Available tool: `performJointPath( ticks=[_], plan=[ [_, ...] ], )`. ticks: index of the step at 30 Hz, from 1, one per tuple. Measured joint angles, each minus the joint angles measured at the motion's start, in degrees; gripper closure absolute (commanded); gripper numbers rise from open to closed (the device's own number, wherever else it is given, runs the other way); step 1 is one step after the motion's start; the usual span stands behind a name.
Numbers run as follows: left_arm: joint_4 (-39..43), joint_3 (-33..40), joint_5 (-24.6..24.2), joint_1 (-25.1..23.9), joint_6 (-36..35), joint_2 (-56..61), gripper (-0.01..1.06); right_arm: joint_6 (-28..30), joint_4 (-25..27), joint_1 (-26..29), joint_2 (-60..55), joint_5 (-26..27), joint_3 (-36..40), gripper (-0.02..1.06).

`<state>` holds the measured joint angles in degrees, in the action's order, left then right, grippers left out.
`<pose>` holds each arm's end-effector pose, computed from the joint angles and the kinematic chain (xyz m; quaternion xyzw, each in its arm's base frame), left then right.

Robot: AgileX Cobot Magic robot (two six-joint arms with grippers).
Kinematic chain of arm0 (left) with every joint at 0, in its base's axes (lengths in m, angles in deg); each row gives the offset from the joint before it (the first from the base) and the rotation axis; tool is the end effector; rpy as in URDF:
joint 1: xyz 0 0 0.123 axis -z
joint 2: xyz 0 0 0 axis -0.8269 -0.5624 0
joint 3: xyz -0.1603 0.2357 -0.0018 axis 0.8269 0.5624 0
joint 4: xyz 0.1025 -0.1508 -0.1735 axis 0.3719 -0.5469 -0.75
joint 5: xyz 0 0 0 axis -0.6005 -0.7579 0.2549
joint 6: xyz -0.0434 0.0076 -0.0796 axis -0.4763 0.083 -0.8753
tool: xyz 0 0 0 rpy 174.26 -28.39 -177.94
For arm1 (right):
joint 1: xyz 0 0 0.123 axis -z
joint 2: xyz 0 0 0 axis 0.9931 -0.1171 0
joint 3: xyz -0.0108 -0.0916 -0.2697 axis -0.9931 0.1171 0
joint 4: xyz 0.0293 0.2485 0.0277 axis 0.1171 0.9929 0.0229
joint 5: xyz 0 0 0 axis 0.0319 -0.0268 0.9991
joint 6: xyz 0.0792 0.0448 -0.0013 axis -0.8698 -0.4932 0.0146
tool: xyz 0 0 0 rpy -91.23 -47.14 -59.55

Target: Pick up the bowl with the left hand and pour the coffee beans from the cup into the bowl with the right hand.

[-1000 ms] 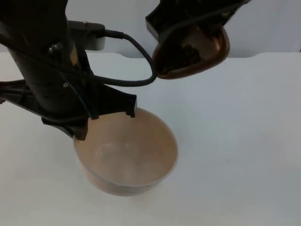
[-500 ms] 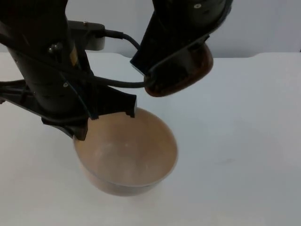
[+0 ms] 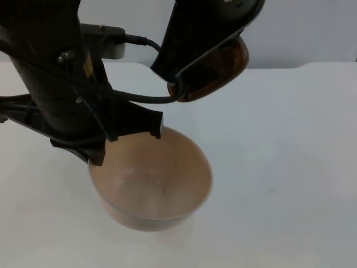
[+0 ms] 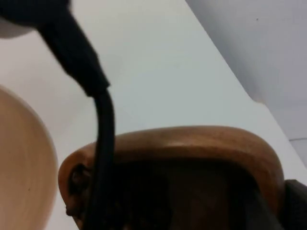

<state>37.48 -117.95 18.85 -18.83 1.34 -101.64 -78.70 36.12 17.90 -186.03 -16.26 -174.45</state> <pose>0.2496 -0.1671 0.2001 0.0455 0.9882 0.0118 0.1460 0.2245 0.3282 0.3010 -0.3859 0.8167 -0.2301 0.3621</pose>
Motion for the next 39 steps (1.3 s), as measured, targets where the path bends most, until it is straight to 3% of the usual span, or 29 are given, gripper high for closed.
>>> performJointPath(
  ticks=[14,28,39],
  plan=[
    [0.0,0.0,0.1,0.0,0.0,0.0,1.05,3.4,-4.8,-2.7,0.0,0.0,0.0,1.04],
    [0.4,0.0,0.2,0.0,0.0,0.0,1.05,8.2,-6.9,-2.9,0.0,0.0,0.0,1.04],
    [0.4,0.0,0.2,0.0,0.0,0.0,1.05,8.8,-8.8,-3.3,0.0,-0.1,0.0,1.04]
  ],
)
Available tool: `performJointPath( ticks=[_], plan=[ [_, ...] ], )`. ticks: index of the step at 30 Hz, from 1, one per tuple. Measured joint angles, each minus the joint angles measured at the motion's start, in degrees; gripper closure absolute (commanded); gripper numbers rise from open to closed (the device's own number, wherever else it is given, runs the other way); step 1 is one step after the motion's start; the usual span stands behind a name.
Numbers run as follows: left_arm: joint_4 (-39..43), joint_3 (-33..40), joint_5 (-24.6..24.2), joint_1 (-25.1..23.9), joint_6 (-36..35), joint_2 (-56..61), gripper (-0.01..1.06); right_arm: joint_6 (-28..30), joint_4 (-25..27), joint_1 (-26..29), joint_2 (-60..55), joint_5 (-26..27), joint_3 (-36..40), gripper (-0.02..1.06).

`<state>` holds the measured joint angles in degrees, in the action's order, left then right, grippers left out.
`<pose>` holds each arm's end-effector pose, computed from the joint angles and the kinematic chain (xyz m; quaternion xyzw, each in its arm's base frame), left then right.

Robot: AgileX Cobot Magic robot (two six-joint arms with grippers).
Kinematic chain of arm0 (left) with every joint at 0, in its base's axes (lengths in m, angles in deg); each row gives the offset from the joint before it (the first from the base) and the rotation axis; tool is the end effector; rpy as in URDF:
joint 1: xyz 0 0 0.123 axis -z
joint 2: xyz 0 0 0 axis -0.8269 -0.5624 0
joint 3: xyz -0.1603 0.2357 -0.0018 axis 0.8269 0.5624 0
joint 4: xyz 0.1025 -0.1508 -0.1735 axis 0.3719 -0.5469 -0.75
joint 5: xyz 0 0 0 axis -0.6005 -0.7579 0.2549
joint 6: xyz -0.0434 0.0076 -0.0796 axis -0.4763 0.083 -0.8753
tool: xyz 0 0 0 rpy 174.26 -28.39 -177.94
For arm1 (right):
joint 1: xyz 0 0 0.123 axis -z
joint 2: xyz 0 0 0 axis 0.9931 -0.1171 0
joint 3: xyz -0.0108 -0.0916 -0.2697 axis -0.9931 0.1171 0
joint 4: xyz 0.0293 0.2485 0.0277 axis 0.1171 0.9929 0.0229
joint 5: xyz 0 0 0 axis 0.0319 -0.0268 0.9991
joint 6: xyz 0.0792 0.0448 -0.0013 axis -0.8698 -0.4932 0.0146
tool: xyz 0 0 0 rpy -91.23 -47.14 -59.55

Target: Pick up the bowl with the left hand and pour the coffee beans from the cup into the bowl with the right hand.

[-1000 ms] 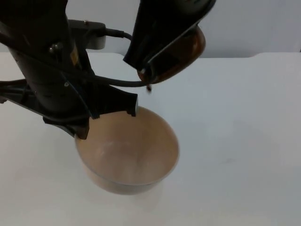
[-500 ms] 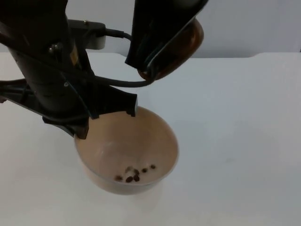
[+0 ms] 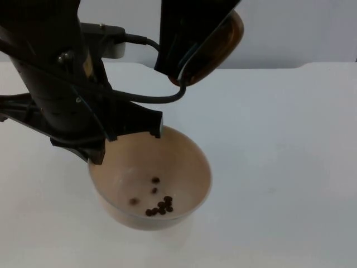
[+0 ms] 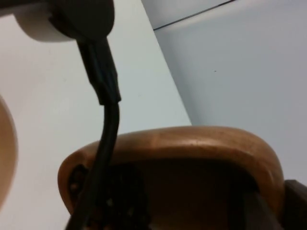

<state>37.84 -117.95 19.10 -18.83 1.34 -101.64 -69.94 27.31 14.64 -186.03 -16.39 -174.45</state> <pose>0.2501 -0.1671 0.2003 0.0477 0.9876 0.0122 0.1491 0.2129 0.3393 0.3117 -0.4702 0.7319 -0.2968 0.3938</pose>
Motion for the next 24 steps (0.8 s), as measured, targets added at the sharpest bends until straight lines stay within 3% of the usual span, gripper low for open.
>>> performJointPath(
  ticks=[24],
  plan=[
    [0.0,0.0,0.1,0.0,-0.1,0.0,1.05,1.2,-4.7,-0.8,0.0,-0.9,0.0,1.04]
  ],
)
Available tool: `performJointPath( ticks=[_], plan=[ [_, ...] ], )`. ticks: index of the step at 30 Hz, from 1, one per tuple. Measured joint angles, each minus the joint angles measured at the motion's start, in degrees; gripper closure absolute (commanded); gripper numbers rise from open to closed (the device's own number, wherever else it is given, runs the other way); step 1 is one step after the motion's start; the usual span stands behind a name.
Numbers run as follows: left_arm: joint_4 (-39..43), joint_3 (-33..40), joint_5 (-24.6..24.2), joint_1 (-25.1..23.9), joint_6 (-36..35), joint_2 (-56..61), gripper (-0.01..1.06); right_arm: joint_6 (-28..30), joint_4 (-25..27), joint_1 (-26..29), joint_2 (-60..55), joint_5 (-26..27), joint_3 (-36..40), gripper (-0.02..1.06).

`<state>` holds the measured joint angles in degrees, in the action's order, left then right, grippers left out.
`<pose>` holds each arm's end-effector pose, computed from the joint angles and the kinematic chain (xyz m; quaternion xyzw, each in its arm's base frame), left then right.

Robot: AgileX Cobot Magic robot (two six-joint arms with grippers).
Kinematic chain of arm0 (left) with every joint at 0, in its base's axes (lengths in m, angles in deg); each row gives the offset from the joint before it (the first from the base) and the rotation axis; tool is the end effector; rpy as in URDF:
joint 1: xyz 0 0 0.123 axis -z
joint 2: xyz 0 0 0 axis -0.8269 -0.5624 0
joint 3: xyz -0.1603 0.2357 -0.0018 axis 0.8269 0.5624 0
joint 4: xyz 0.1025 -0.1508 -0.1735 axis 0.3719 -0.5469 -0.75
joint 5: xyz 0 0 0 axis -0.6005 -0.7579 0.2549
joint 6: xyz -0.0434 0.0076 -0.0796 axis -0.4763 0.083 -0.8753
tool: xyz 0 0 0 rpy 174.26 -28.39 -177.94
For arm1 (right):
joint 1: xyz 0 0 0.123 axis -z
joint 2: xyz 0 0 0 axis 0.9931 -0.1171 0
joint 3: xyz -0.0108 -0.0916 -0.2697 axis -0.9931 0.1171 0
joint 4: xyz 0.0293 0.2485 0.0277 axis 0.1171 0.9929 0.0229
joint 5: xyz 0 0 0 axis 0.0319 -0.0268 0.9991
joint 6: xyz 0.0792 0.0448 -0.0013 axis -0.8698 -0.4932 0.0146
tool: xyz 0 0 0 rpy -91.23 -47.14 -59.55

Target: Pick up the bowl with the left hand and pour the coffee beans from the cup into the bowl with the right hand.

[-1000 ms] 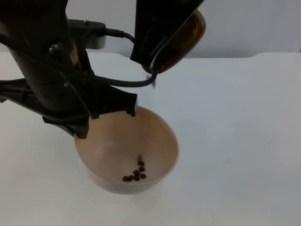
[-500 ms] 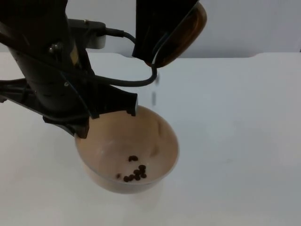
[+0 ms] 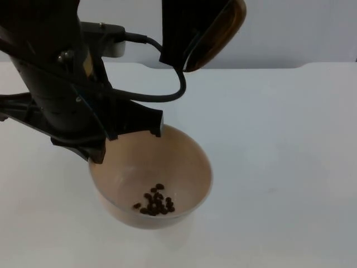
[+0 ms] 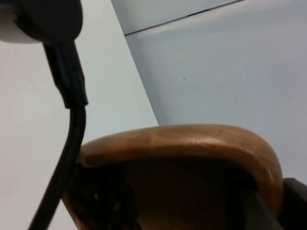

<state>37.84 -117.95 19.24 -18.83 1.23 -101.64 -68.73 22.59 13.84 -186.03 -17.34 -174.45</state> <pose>0.2503 -0.1672 0.2003 0.0469 0.9875 0.0112 0.1499 0.2115 0.3407 0.3180 -0.4785 0.7026 -0.3294 0.4110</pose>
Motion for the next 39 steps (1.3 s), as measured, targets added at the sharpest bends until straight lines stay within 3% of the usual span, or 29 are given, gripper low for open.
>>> performJointPath(
  ticks=[21,39],
  plan=[
    [0.0,0.0,0.0,0.0,-0.2,0.1,1.05,-1.0,-2.2,-0.7,-0.2,-1.1,0.0,1.04],
    [0.0,0.0,0.1,0.0,-0.2,0.1,1.05,-3.2,-0.1,-0.7,-0.4,-1.3,0.0,1.04]
  ],
)
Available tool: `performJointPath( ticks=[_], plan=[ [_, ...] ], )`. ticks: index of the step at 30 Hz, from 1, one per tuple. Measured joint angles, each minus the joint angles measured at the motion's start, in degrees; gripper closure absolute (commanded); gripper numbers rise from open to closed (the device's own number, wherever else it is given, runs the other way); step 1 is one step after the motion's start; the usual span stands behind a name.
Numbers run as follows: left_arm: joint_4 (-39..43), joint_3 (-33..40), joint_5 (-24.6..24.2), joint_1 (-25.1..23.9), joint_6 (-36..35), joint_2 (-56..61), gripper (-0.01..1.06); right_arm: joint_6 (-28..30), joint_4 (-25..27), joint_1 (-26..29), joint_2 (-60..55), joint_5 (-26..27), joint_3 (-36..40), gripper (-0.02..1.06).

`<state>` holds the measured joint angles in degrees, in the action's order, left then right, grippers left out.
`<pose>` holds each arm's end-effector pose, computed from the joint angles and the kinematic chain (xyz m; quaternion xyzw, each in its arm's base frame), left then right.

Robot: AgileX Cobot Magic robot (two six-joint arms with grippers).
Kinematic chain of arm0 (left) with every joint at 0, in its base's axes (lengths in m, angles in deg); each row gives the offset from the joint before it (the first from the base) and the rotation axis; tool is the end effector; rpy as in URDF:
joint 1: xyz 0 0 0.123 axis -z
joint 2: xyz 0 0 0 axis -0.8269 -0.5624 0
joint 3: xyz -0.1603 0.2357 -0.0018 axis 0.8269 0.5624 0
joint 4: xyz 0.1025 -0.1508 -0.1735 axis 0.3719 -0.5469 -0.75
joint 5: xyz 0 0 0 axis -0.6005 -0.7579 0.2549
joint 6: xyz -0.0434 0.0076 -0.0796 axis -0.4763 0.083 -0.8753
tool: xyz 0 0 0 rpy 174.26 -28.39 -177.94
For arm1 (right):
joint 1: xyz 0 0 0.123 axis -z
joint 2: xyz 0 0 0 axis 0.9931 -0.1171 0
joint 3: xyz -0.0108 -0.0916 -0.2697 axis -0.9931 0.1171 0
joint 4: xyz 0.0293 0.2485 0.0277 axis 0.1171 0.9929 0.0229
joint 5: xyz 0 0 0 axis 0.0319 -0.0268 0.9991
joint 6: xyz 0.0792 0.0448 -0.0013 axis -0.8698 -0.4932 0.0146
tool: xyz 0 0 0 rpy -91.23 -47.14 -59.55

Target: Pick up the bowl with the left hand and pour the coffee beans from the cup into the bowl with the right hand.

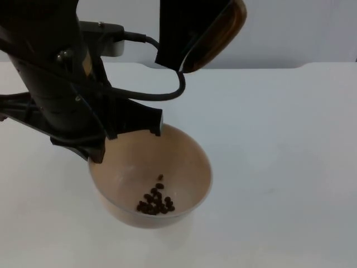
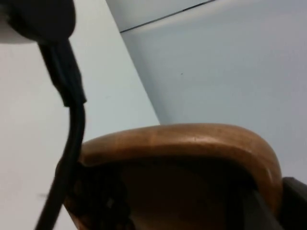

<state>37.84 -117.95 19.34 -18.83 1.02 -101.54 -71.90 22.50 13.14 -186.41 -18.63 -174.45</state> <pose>0.2503 -0.1673 0.2009 0.0451 0.9874 0.0099 0.1513 0.2077 0.3424 0.3156 -0.4597 0.7147 -0.3253 0.4147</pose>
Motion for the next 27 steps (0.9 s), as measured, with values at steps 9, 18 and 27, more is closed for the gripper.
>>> performJointPath(
  ticks=[9,18,27],
  plan=[
    [0.0,0.0,-0.4,0.0,0.0,0.0,1.05,-3.0,7.4,1.6,1.9,1.8,0.0,1.04],
    [0.0,0.0,-0.6,0.0,0.0,-0.1,1.05,-3.4,13.6,5.3,7.4,2.3,0.0,1.04],
    [0.0,0.0,-0.7,0.0,0.0,-0.1,1.05,-1.5,24.4,10.4,7.8,2.3,0.0,1.04]
  ],
)
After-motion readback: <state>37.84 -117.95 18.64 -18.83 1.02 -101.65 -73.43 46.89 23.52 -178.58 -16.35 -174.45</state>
